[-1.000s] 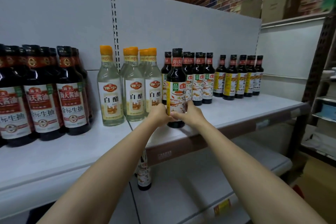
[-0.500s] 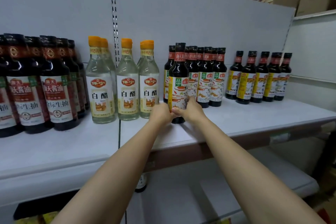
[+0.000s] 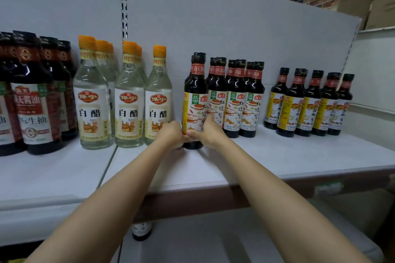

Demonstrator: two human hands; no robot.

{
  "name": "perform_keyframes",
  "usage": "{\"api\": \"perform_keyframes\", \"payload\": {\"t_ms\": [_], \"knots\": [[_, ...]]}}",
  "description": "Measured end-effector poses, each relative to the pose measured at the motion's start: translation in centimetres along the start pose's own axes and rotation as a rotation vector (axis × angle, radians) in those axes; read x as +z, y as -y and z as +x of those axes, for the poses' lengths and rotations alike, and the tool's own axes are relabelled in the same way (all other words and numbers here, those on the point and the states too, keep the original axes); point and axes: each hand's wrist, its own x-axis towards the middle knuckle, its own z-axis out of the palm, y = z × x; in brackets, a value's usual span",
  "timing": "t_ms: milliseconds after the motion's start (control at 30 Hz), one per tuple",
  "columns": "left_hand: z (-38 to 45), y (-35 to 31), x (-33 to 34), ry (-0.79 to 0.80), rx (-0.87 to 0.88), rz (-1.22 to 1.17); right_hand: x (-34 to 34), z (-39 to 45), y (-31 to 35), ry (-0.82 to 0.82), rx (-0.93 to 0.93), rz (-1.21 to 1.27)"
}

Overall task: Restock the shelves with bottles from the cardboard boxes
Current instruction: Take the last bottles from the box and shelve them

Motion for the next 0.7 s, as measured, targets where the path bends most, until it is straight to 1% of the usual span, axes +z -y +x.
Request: {"api": "perform_keyframes", "payload": {"t_ms": [167,300,467,600,700], "knots": [[-0.3,-1.3,0.2,-0.016,0.002,0.114,-0.4,0.9,-1.6,0.033,-0.059,0.026],[-0.8,-1.6,0.4,-0.030,-0.021,0.105,-0.8,1.4,-2.7,0.106,-0.106,0.035],[-0.6,-1.8,0.7,-0.055,-0.056,0.078,-0.4,1.8,-3.3,0.089,-0.110,-0.032],[-0.2,-2.0,1.1,-0.129,-0.086,0.065,0.0,2.7,-3.7,0.084,-0.086,-0.077],[0.1,-2.2,1.3,-0.147,-0.100,0.088,0.3,3.1,-3.9,0.085,-0.079,-0.092]]}}
